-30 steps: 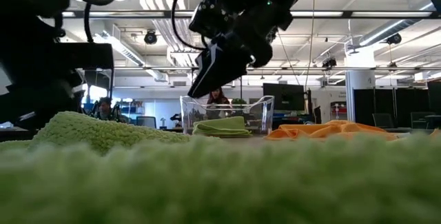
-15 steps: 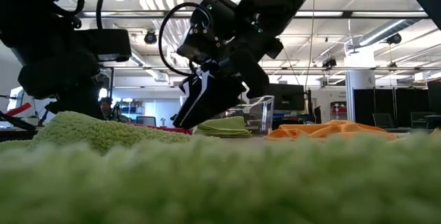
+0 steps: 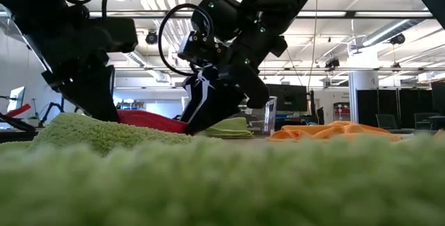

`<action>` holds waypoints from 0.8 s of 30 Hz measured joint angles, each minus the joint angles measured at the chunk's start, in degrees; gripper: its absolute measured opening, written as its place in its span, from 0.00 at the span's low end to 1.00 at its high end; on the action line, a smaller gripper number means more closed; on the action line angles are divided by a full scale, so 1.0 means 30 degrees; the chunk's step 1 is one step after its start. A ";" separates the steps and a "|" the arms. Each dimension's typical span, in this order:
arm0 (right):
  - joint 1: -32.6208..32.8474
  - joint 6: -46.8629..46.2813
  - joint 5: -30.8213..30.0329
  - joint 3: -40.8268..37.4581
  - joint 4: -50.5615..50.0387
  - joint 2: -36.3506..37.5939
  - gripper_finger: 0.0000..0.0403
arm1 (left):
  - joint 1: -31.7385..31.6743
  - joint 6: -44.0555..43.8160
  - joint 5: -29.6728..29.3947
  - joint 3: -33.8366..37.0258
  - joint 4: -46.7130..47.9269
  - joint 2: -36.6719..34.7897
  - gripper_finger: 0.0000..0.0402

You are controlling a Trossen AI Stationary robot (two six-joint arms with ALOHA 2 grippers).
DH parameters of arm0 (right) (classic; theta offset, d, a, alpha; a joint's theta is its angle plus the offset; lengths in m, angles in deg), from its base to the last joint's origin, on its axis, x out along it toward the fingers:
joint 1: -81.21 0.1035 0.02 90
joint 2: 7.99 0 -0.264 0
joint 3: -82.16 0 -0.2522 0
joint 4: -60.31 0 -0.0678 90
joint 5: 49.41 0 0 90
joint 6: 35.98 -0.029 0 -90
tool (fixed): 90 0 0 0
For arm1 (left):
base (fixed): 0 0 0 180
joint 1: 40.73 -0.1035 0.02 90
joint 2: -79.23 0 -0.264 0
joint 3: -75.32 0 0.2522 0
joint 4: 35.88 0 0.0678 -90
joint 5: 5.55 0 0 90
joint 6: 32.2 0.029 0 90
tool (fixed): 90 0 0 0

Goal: Fold microfiber towels
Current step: Fold the pink microfiber towel

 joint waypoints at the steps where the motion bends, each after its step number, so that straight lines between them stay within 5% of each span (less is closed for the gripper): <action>1: 0.0012 0.0003 0.0018 0.0000 -0.0036 0.0000 0.40 | -0.0027 0.0007 0.0005 0.0092 0.0000 -0.0178 0.00; 8: 0.0087 0.0019 -0.0130 0.0008 -0.0468 0.0007 0.36 | -0.0632 0.0029 0.0007 0.0345 0.0026 -0.0984 0.00; 15: 0.0080 0.0120 -0.2370 0.0058 -0.0102 0.0007 0.33 | -0.0889 0.0525 0.0045 0.0322 -0.0073 -0.1300 0.00; 24: 0.0084 -0.0311 -0.2450 0.0775 -0.2588 0.0242 0.04 | -0.0896 0.0659 0.1008 0.0322 -0.0075 -0.1361 0.00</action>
